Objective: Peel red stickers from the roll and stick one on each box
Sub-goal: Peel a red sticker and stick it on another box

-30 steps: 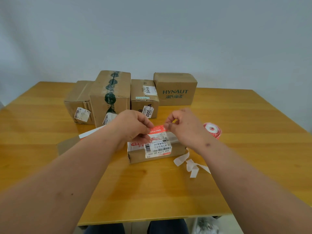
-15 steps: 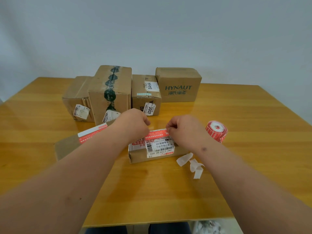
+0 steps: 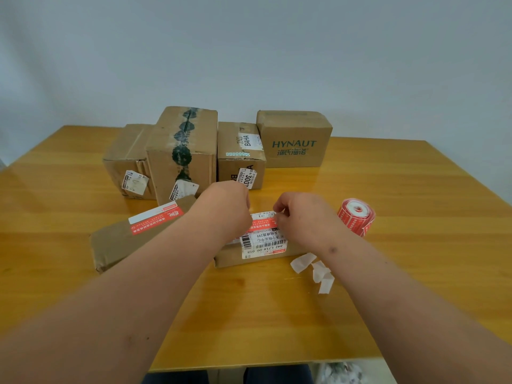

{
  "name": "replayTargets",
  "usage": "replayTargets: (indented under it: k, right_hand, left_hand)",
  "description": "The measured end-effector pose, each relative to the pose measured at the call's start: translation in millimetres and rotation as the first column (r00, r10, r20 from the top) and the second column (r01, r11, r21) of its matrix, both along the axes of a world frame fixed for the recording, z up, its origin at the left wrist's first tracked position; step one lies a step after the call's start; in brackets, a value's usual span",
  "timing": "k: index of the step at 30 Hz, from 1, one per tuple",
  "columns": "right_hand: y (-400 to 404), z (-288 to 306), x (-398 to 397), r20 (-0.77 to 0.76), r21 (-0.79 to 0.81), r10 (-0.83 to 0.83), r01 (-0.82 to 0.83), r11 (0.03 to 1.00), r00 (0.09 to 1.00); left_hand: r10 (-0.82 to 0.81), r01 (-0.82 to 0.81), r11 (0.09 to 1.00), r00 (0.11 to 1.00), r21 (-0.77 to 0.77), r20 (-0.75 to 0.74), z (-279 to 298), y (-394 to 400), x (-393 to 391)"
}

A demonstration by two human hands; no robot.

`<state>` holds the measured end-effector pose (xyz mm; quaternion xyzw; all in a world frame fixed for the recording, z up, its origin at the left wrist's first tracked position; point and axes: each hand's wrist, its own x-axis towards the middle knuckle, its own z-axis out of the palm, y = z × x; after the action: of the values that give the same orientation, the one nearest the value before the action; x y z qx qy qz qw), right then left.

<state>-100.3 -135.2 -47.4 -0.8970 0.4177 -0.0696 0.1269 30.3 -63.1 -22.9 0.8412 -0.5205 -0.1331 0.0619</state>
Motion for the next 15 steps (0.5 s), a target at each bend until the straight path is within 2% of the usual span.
replayTargets:
  k: [15]
  right_hand:
    - [5.5, 3.3, 4.6, -0.086, -0.098, 0.05, -0.058, 0.993, 0.995]
  left_hand:
    - [-0.027, 0.034, 0.997, 0.996, -0.074, 0.09, -10.3, 5.0, -7.0]
